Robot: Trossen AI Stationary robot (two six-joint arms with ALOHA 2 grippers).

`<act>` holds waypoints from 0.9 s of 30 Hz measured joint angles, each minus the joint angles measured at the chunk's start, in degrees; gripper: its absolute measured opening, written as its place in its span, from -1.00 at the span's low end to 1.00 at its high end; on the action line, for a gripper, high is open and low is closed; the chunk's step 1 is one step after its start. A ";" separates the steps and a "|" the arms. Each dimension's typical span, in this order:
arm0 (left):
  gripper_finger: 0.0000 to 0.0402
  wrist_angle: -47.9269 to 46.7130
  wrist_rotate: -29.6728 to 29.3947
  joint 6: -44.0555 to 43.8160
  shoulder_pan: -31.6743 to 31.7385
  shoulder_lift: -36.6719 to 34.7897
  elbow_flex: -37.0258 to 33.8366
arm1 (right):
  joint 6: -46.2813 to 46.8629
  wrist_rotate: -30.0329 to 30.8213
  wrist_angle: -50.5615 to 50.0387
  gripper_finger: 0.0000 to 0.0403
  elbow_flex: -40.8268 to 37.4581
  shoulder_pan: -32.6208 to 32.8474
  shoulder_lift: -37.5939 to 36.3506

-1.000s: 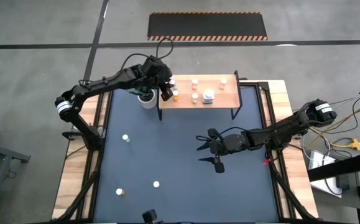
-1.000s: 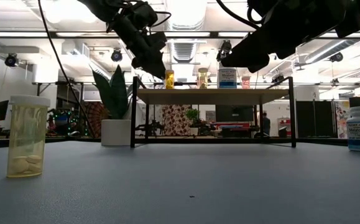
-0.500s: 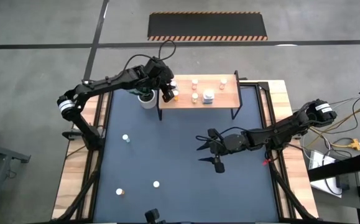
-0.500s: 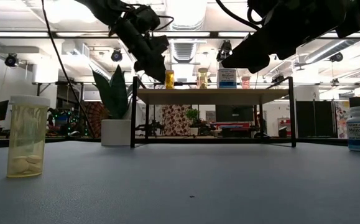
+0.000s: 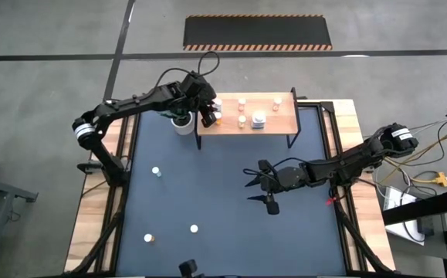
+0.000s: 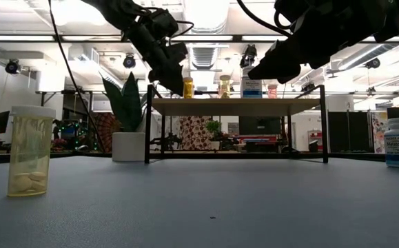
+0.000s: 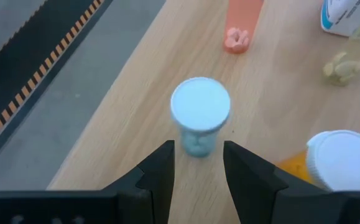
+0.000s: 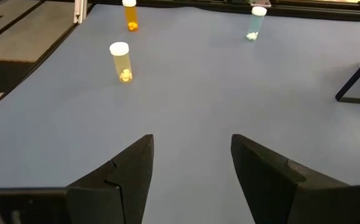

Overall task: Pick and place medicine bottles onto shelf by color
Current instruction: Adjust the orange medicine bottle on the shelf

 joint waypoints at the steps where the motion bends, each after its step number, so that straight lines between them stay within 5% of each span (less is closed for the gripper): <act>1: -0.41 -0.08 -0.02 0.00 0.00 -0.31 0.00 | 0.14 0.00 0.00 0.02 0.00 0.00 -0.01; 15: -0.52 -4.10 0.07 6.80 -2.67 -7.83 -1.90 | 0.65 0.00 -0.50 0.02 0.00 0.00 0.01; 27: -0.84 6.51 0.28 10.32 -2.86 -7.68 -8.55 | 0.63 0.00 -0.90 0.02 0.00 0.00 0.01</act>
